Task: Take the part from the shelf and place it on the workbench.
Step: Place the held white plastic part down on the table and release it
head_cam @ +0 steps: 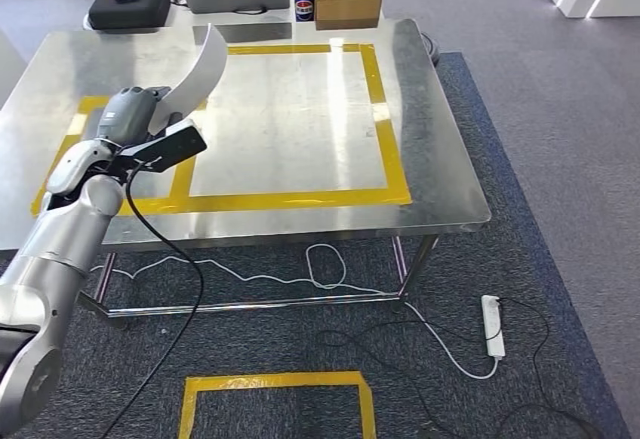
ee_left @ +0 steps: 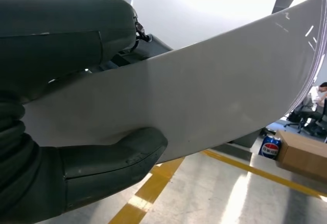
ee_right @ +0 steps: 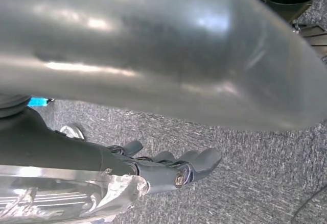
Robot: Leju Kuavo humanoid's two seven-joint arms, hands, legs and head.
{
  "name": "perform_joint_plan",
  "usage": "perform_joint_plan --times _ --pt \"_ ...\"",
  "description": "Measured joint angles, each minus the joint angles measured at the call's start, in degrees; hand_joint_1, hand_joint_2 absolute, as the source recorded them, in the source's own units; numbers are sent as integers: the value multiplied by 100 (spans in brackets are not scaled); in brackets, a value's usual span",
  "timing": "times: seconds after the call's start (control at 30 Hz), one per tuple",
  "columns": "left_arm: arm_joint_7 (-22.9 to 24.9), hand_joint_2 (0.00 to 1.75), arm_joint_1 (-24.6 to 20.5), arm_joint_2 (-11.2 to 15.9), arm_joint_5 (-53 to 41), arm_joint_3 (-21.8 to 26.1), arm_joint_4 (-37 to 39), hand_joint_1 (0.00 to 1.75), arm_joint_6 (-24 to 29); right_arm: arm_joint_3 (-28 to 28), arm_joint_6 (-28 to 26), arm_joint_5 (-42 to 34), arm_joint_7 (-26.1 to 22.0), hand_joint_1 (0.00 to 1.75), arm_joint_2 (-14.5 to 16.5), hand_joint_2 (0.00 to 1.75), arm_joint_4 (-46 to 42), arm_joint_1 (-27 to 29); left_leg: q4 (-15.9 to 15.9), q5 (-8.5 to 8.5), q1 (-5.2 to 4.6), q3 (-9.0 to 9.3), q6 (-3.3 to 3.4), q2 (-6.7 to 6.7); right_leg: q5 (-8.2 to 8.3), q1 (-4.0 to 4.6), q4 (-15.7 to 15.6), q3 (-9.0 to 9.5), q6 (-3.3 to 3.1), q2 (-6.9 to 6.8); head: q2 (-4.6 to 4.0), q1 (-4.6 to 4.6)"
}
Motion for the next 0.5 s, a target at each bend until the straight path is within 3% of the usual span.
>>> perform_joint_plan --times 0.03,0.1,0.17,0.23,0.27,0.33,0.37,0.43,0.5 --pt "1 175 -24 0 -7 -9 0 175 4 1 2 2 0 0 0 0 0 0 -40 14 9 29 28 14 -13 15 45 -21 12 -74 0 9" --pt "3 175 -56 1 -8 -16 0 175 9 3 4 3 0 0 0 0 0 -8 -68 41 26 83 49 62 -245 33 372 -195 0 -307 0 41" --pt "18 175 -64 12 -26 -19 7 175 7 5 13 3 0 0 1 0 0 -13 -68 33 27 98 50 113 -605 23 1099 -539 15 -480 0 64" --pt "38 175 -61 19 -53 -31 27 175 2 5 32 3 1 0 -1 0 0 -4 -64 17 49 107 19 149 -762 -16 1581 -786 60 -520 0 63" --pt "45 175 -60 16 -55 -38 41 175 0 4 41 3 -1 0 -1 0 -1 -1 -60 1 71 120 -13 161 -688 -41 1511 -756 91 -529 0 63" --pt "46 175 -64 -1 -21 -49 64 175 1 5 46 7 -9 0 -1 0 -2 -7 -39 -52 123 162 -108 177 -337 -100 813 -404 169 -558 0 66" --pt "45 175 -74 -10 -4 -49 72 175 2 6 49 8 -13 0 2 0 -2 -16 -18 -83 141 178 -164 186 -248 -113 450 -228 187 -559 0 77" --pt "42 175 -113 -23 20 -49 84 175 -4 8 53 13 -9 0 8 0 -1 -26 -1 -124 142 185 -267 196 -227 -116 106 -48 101 -551 0 86" --pt "26 175 -139 -34 36 -52 99 175 -27 8 56 19 0 0 7 0 0 -27 -16 -121 143 207 -344 194 -253 -99 128 -28 -49 -523 0 84"
